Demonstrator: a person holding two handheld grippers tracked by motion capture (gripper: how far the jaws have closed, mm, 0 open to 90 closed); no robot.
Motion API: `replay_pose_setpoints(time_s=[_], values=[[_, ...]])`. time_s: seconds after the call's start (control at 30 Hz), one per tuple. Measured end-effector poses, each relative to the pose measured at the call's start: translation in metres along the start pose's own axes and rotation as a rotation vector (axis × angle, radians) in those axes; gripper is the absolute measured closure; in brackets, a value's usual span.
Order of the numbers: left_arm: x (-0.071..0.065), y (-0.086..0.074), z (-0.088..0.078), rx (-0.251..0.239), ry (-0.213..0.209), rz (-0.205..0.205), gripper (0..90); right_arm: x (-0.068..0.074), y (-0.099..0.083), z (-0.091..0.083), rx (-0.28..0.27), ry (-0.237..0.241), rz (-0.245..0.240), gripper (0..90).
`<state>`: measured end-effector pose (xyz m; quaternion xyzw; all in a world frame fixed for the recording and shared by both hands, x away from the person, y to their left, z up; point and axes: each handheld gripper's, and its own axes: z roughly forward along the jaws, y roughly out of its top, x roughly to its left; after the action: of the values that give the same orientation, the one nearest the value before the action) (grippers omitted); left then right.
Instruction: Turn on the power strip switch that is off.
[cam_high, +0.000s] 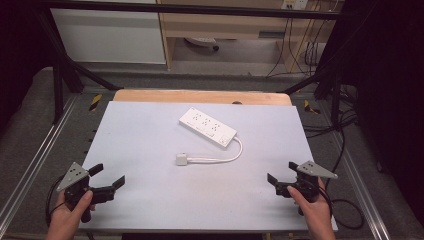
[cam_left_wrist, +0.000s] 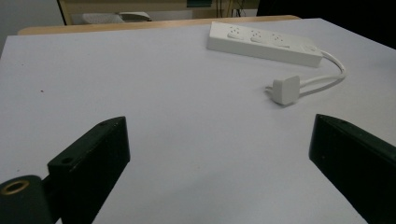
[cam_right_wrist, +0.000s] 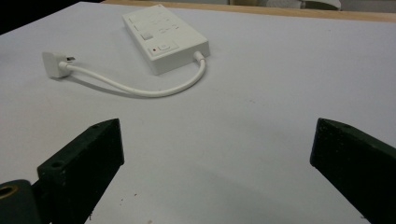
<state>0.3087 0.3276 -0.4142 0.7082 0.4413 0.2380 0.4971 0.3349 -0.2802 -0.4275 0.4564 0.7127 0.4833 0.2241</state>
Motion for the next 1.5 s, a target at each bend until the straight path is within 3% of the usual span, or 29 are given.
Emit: replay_pose_setpoints(time_s=[0.4,0.83,1.3,1.5], values=[[-0.001,-0.001,0.001,0.009,-0.001,0.007,5.5,0.010,0.006,0.004,0.021,0.028,-0.008,3.1],[-0.002,-0.002,0.001,0.019,-0.004,0.011,5.5,0.010,0.022,0.005,0.002,0.032,-0.017,4.1],[-0.002,-0.002,0.003,0.029,-0.011,0.016,5.5,0.008,0.042,0.016,-0.013,0.052,0.006,4.0],[-0.002,-0.002,0.003,0.031,-0.012,0.017,5.5,0.009,0.051,0.021,-0.022,0.061,-0.012,4.0]])
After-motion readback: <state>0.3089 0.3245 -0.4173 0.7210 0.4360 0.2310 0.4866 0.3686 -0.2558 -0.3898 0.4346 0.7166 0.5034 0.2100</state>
